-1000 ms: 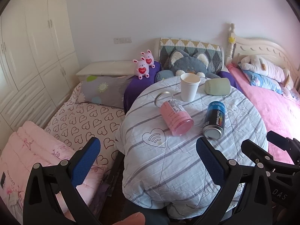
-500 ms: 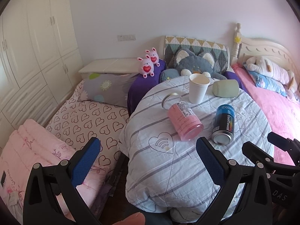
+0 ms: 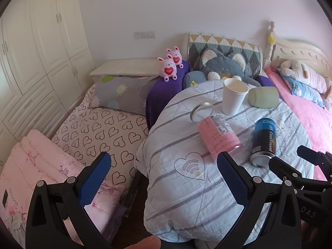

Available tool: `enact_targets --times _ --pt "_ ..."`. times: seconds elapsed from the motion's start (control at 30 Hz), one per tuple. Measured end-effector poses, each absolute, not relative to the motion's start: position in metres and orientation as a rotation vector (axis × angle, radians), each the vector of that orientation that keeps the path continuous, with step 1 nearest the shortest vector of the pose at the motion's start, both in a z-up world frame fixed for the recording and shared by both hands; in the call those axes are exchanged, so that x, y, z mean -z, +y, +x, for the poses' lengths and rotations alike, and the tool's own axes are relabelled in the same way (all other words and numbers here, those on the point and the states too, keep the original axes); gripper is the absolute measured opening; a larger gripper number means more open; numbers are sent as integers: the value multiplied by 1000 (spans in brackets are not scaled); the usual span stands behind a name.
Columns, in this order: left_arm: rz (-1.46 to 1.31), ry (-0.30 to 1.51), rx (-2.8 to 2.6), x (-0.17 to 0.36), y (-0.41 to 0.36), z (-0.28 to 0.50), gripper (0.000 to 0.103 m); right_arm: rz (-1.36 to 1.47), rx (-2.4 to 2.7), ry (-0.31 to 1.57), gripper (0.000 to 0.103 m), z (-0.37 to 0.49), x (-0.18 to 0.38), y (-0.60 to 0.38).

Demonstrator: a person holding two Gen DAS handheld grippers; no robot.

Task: Flip cup upright
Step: 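Reach the right gripper to the lying pink-labeled jar and close on it, then lift the pink-labeled jar with the right gripper and rotate it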

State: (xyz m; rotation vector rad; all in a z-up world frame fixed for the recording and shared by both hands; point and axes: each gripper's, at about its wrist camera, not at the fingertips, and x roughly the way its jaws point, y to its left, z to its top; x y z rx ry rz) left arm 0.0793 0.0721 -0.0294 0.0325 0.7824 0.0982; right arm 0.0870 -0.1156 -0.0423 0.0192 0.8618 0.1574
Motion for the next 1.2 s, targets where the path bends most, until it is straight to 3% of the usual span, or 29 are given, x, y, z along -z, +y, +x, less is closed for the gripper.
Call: enact_targets --times 0.47,1.07,1.13,1.17,1.2 --pt "-3 862 -182 65 110 134 103 -114 -277 997 84 181 90 -60" --pt "-20 960 -203 103 125 175 103 -126 -302 1097 84 218 136 -46" --pt "-21 965 -203 105 126 176 103 -120 -319 1103 79 219 138 -45" --pt "-21 968 -205 106 126 177 103 -120 -321 1107 69 221 138 -45" --pt "-21 969 -206 107 126 177 103 -130 -314 1107 70 222 139 -44"
